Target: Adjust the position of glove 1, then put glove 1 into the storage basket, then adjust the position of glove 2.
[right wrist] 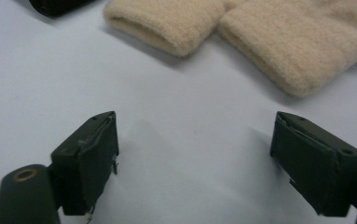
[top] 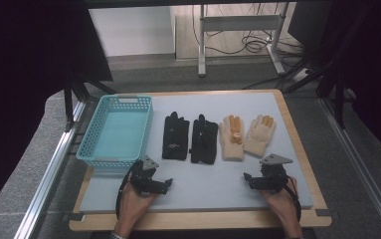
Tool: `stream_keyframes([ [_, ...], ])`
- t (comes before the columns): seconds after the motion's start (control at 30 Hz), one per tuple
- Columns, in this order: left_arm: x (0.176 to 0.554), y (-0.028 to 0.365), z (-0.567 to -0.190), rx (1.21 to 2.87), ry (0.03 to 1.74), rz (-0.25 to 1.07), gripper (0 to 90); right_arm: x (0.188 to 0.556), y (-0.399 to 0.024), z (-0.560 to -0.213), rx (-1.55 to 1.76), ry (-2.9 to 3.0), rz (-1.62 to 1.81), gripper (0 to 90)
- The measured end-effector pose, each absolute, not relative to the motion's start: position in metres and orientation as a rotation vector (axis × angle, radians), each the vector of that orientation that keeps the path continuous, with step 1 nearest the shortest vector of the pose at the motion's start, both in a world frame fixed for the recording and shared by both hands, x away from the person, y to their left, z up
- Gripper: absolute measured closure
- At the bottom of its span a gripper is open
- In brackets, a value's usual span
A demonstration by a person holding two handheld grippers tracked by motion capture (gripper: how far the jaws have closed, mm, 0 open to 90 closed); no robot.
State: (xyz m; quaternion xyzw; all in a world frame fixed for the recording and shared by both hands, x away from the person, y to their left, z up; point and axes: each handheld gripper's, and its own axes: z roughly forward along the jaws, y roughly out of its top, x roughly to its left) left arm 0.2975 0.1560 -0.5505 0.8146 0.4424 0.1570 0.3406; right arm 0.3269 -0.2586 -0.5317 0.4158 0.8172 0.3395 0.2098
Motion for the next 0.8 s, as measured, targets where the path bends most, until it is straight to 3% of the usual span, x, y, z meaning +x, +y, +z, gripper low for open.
stream_keyframes([
  [0.53, 0.2975, 0.1561, -0.5506, 2.119, 1.151, 0.409, 2.7, 0.3278, -0.259, -0.5318, 1.168, 2.272, 0.938, 11.2],
  [0.8, 0.2975, 0.1562, -0.5505, 2.119, 1.151, 0.408, 2.8, 0.3264, -0.2586, -0.5307, 1.164, 2.276, 0.947, 15.1],
])
